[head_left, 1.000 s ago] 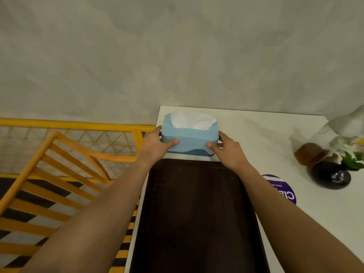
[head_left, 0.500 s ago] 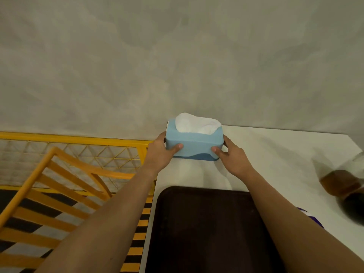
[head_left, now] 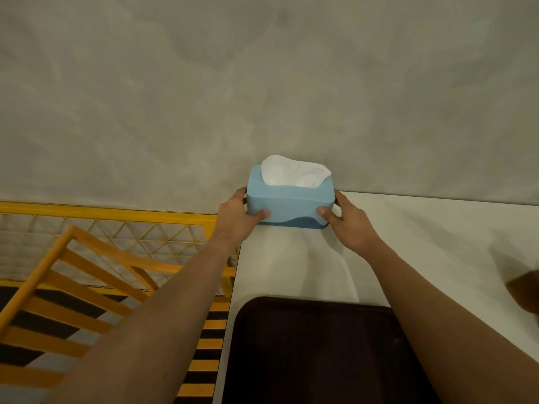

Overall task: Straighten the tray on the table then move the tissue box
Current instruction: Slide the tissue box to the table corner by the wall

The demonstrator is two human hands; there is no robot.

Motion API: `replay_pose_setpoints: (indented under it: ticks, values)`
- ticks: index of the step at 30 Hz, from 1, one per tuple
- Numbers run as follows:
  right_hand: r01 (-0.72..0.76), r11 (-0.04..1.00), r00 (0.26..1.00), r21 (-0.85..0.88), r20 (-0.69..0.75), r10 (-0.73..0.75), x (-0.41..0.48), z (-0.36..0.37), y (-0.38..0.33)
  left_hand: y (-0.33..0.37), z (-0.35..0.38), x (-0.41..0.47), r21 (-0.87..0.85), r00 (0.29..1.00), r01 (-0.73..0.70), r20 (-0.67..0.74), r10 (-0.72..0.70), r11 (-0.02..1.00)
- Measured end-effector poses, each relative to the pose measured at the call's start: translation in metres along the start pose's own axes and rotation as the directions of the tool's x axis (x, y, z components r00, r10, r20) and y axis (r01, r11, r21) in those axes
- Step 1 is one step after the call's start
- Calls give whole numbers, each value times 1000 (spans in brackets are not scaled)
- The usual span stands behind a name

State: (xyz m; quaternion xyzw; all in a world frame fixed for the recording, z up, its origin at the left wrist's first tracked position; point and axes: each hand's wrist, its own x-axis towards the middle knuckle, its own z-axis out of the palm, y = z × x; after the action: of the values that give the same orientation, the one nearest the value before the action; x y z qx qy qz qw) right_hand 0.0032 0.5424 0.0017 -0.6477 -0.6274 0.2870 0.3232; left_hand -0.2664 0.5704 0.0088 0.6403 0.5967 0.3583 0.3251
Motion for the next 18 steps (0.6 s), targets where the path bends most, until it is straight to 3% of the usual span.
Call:
replay_pose_setpoints:
  ticks: [4, 18]
  values:
    - [-5, 1000, 1000, 6, 0, 5, 9, 1, 2, -6, -1, 5, 53, 998, -32, 56, 29, 998]
    - [-24, 1000, 997, -4, 77, 24, 24, 5, 16, -12, 6, 25, 135, 1000, -3, 3, 3, 991]
